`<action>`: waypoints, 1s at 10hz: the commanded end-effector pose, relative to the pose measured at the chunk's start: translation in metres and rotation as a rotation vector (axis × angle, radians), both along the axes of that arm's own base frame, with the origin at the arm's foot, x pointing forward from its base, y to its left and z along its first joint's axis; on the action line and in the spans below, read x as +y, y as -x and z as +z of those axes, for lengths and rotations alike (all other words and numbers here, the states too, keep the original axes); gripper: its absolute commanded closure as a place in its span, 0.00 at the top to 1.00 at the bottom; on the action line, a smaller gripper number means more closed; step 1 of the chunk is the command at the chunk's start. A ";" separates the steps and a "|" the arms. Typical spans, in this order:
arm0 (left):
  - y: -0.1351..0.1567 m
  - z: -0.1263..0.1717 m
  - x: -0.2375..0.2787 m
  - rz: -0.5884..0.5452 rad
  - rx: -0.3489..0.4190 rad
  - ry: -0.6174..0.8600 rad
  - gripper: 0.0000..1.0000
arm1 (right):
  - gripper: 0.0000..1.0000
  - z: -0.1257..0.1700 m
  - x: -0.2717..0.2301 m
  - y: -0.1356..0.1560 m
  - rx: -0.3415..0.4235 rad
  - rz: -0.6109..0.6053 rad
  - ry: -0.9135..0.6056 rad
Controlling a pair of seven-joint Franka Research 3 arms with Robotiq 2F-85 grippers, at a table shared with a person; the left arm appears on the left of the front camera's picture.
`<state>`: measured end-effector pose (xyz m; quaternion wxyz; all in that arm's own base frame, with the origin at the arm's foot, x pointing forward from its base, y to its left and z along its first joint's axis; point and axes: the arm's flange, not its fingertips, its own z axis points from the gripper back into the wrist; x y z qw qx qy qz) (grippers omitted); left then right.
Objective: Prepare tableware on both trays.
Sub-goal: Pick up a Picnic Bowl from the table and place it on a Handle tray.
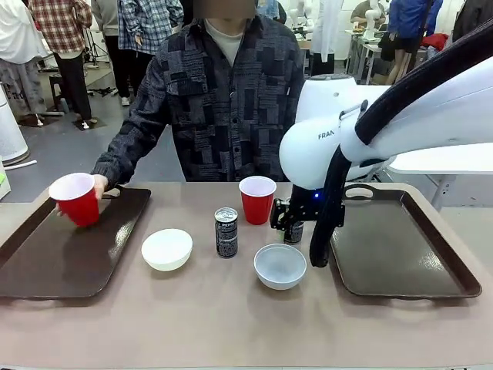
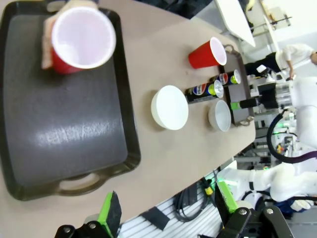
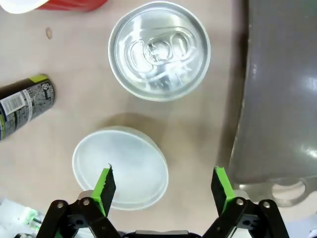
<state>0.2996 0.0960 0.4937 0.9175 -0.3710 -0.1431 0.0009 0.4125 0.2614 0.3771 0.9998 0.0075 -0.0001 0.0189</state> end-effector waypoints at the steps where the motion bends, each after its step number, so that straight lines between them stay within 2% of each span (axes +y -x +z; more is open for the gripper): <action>1: 0.000 -0.002 0.000 -0.002 -0.020 0.011 1.00 | 1.00 -0.011 0.002 -0.006 -0.008 0.009 0.000; 2: 0.000 -0.002 0.000 -0.002 -0.020 0.011 1.00 | 1.00 -0.015 0.001 -0.006 0.008 0.032 -0.005; 5: 0.000 -0.002 0.000 -0.002 -0.020 0.011 1.00 | 0.85 -0.028 0.002 -0.005 0.052 0.050 -0.011; 10: 0.000 -0.002 0.000 -0.002 -0.020 0.011 1.00 | 0.40 -0.038 -0.004 -0.006 0.112 0.051 -0.006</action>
